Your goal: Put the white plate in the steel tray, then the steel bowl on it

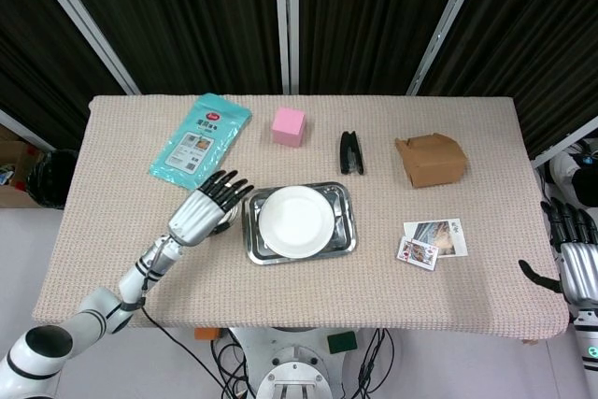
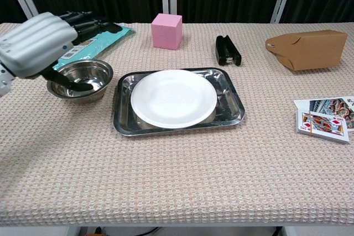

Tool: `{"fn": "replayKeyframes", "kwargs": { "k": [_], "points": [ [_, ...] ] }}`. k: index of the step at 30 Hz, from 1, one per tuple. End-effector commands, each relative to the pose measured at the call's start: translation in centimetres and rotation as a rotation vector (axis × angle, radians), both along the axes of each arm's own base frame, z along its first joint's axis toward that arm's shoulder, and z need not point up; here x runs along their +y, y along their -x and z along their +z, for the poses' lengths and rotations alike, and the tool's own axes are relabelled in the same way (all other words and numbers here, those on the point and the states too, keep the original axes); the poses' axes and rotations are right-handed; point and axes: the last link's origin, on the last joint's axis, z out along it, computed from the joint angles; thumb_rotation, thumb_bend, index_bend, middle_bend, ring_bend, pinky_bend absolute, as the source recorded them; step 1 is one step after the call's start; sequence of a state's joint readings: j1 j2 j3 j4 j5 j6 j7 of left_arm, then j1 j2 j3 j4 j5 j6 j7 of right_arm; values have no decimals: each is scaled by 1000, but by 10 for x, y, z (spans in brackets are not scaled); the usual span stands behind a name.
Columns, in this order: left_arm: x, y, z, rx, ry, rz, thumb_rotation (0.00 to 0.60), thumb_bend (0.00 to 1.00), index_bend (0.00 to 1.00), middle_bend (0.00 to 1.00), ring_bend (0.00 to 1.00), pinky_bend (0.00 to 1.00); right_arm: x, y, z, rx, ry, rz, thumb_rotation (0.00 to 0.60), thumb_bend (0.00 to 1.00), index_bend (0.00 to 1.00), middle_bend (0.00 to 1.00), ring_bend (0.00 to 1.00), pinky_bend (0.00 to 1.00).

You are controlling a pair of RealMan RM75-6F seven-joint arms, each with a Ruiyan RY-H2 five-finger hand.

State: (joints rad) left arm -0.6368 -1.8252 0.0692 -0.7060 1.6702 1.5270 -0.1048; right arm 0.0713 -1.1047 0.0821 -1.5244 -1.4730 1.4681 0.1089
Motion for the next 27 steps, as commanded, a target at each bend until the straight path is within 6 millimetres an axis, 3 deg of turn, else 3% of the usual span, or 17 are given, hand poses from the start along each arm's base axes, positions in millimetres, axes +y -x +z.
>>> {"fn": "replayKeyframes", "kwargs": {
  "k": [1, 6, 11, 27],
  "points": [
    [-32, 39, 34, 28, 4, 161, 600, 71, 254, 281, 161, 246, 0, -1, 0, 0, 2, 6, 600, 176, 0, 0, 0, 0],
    [-44, 59, 40, 66, 48, 252, 600, 88, 270, 323, 178, 273, -1, -5, 3, 4, 8, 22, 600, 176, 0, 0, 0, 0],
    [-42, 63, 31, 86, 53, 262, 600, 124, 270, 323, 177, 274, 0, -11, 2, 7, 6, 34, 600, 176, 0, 0, 0, 0],
    [-12, 48, -10, 193, 23, 148, 600, 336, 385, 424, 222, 287, -3, -9, 1, 17, -3, 12, 600, 176, 0, 0, 0, 0]
  ]
}}
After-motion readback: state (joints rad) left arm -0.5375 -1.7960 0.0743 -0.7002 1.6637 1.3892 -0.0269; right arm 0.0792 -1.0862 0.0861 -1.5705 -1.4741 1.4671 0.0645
